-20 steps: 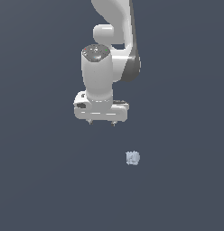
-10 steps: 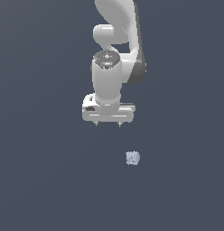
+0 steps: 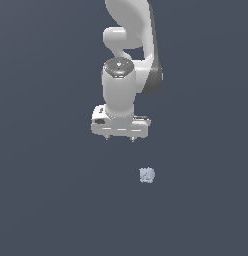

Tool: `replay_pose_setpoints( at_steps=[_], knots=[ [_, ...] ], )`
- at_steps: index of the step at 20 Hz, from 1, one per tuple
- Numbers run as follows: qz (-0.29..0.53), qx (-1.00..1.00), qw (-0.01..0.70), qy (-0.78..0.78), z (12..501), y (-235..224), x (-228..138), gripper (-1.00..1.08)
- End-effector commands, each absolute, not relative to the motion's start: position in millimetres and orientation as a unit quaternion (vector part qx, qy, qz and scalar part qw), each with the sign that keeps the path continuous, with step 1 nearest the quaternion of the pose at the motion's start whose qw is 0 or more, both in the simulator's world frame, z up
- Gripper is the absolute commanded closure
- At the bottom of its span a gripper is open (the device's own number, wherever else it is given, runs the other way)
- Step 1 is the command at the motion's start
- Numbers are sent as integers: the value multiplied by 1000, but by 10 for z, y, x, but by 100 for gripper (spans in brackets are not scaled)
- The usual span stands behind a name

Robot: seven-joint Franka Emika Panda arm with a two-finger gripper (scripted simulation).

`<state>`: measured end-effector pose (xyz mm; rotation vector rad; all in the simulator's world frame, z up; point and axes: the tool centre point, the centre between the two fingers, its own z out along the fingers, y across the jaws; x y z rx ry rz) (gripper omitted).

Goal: Pick up the object and move it to a goal position.

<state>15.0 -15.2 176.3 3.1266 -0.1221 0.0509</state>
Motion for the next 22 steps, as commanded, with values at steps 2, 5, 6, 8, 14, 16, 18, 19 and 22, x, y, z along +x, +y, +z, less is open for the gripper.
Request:
replay_pose_setpoints(
  at_steps=[2, 5, 6, 8, 14, 16, 18, 19, 22],
  knots=[
    [16, 998, 5, -60, 1742, -127, 184, -92],
    [15, 996, 4, -85, 1718, -99, 224, -92],
    [15, 995, 3, -94, 1708, -87, 239, -92],
    [14, 993, 2, -115, 1687, -63, 272, -92],
    [12, 982, 0, -187, 1611, 29, 385, -92],
    [11, 977, -1, -211, 1583, 61, 423, -92],
    [10, 972, -2, -236, 1556, 95, 460, -92],
    [10, 969, -2, -248, 1542, 112, 479, -92],
    [8, 959, -3, -284, 1500, 164, 533, -92]
  ],
)
